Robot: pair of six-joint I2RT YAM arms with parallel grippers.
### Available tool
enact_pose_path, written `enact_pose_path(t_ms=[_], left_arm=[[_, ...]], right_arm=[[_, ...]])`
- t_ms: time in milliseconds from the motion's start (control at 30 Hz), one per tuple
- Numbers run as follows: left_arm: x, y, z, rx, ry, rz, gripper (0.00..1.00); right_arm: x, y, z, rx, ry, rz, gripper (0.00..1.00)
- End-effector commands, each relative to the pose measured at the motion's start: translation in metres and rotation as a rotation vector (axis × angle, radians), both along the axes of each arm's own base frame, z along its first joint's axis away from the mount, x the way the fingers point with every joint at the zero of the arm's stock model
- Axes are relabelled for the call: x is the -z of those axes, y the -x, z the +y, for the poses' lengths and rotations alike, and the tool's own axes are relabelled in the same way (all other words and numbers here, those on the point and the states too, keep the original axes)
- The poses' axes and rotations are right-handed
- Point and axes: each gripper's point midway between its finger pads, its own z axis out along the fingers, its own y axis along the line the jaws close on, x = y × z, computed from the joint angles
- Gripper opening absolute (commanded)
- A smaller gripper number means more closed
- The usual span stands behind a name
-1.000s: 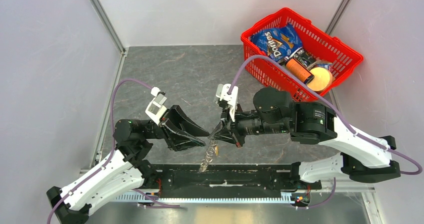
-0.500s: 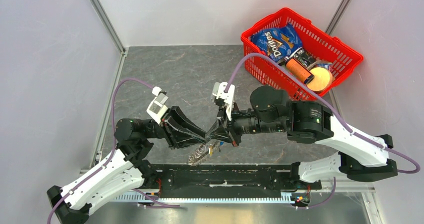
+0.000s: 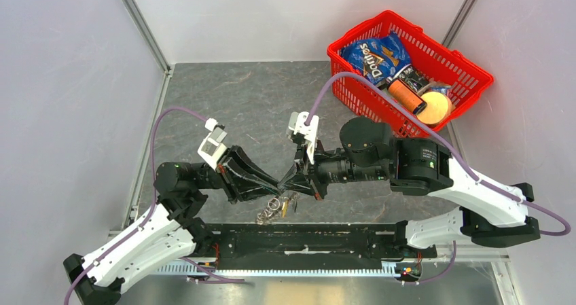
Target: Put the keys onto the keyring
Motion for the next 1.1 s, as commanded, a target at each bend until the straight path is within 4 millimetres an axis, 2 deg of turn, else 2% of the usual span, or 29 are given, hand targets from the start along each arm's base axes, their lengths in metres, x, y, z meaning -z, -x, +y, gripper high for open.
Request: enact_pose_path(t_ms=[0, 167, 333, 867, 1067], left_arm=[[-0.002, 0.011, 0.005, 0.041, 0.002, -0.019, 0.21], [-0.004, 0.011, 0.006, 0.038, 0.006, -0.016, 0.22], [-0.005, 0.011, 0.005, 0.047, 0.005, -0.016, 0.02], [-0.008, 0.013, 0.010, 0.025, 0.037, -0.050, 0.02], [-0.005, 0.006, 0.006, -0.009, 0.017, -0.039, 0.02]], right_arm=[[-0.043, -0.001, -0.002, 0.011, -0.145, -0.036, 0.00], [-0.043, 0.001, -0.002, 0.002, -0.148, -0.029, 0.00], [-0.045, 0.002, -0.003, -0.003, -0.155, -0.025, 0.00], [-0.046, 0.004, -0.018, 0.026, -0.204, -0.007, 0.02], [-0.049, 0.007, -0.026, 0.023, -0.235, 0.002, 0.03]])
